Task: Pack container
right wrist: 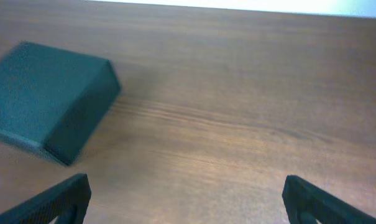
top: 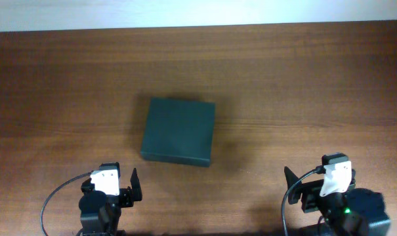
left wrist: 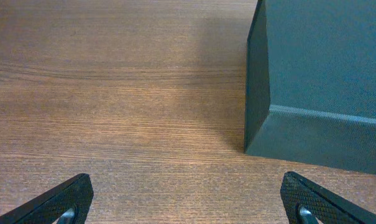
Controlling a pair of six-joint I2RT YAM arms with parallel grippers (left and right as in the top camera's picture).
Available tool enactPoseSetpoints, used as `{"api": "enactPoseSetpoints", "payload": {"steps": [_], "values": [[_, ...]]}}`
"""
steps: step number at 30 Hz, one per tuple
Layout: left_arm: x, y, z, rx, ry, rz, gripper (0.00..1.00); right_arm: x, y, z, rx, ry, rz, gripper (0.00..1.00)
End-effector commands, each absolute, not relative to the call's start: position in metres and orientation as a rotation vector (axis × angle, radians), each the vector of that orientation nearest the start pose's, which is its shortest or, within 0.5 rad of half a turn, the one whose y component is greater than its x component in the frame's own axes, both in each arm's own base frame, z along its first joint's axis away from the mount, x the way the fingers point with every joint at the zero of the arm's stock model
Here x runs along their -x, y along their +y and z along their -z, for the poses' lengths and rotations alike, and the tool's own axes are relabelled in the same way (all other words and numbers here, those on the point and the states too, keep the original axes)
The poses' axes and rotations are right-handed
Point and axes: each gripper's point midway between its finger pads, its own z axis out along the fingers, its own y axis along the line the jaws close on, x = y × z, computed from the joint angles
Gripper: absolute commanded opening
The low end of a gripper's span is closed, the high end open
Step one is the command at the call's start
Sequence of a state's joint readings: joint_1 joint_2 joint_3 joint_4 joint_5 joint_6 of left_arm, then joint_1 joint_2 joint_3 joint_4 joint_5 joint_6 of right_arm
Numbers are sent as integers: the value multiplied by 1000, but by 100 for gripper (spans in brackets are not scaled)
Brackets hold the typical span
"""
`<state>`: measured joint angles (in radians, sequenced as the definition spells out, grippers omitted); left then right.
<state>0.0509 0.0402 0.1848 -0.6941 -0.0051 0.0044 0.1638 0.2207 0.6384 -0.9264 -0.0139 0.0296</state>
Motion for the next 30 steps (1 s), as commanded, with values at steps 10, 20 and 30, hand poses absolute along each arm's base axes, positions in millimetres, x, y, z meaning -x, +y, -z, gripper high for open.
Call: {"api": "enactPoseSetpoints", "payload": {"steps": [10, 20, 30], "values": [[-200, 13, -89, 42, 2116, -58, 99, -187, 21, -122, 72, 2088, -99, 99], [-200, 13, -89, 42, 2116, -58, 99, -186, 18, -93, 48, 2153, -101, 99], [-200, 13, -89, 42, 2116, -58, 99, -178, 18, -82, 48, 2207, -100, 99]]}}
